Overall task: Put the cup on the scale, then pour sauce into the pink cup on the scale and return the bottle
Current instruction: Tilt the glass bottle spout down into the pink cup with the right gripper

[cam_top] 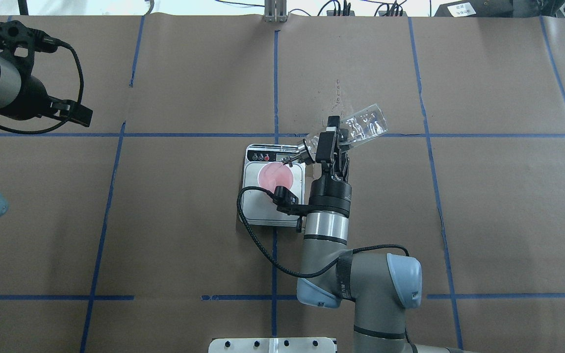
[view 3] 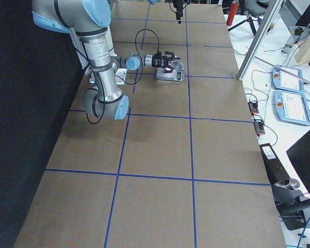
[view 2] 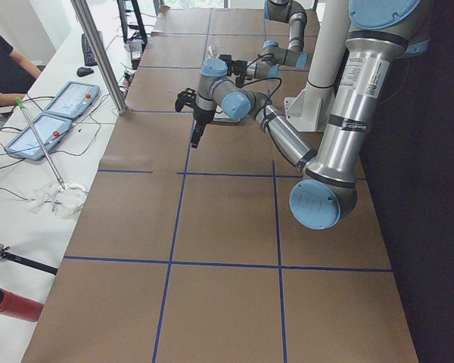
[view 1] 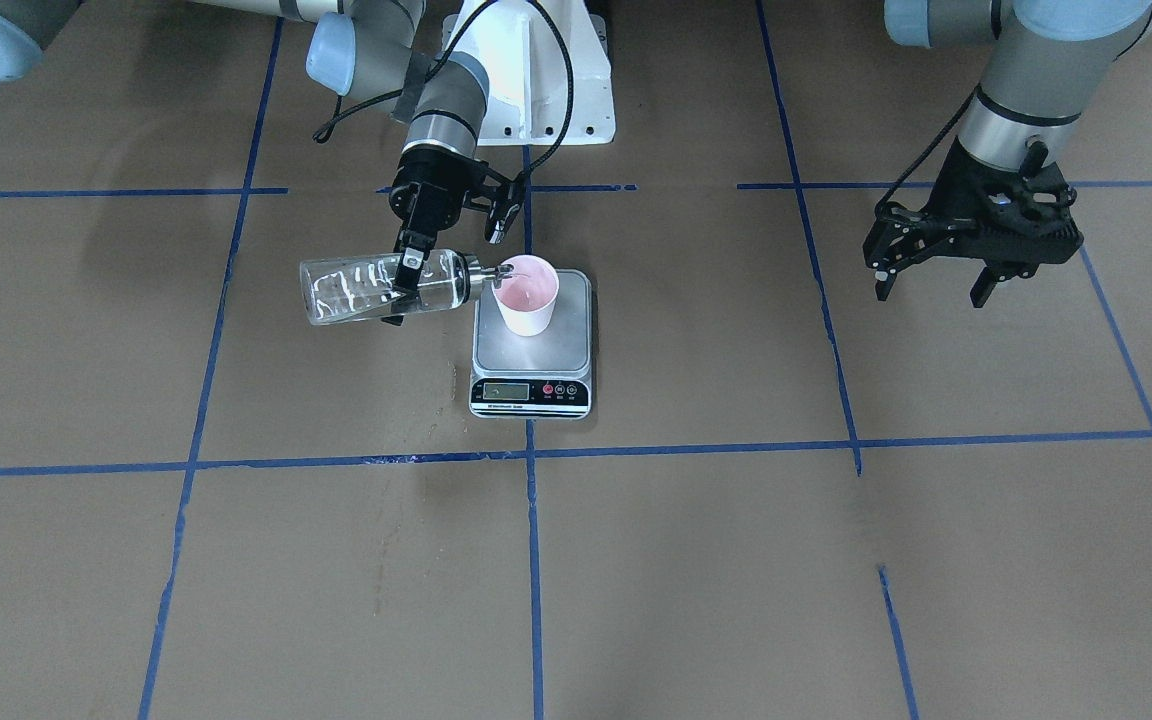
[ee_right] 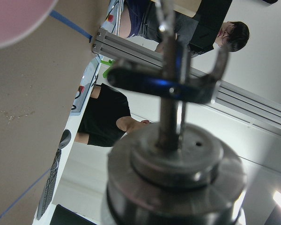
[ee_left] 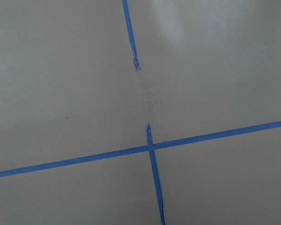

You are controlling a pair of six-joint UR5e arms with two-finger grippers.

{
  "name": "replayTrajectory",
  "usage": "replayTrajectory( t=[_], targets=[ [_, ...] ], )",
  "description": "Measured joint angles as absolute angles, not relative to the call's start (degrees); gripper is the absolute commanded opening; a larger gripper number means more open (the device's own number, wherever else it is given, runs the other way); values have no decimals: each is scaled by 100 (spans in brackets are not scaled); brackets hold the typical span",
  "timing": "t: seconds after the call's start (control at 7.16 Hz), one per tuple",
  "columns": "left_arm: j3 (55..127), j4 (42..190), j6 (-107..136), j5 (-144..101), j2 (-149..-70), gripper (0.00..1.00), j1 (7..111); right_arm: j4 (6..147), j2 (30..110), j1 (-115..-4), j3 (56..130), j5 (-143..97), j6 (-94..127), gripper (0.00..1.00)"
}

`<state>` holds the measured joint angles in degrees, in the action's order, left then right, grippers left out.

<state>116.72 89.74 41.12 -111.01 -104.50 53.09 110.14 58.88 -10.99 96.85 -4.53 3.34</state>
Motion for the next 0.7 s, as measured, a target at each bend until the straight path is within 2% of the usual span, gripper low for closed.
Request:
replayTrajectory(
  t=[0.7],
  targets=[
    [11679,8974,4124,-11100,-10450,100,5311,10971,5849,-1103,9705,-450,226,0]
  ],
)
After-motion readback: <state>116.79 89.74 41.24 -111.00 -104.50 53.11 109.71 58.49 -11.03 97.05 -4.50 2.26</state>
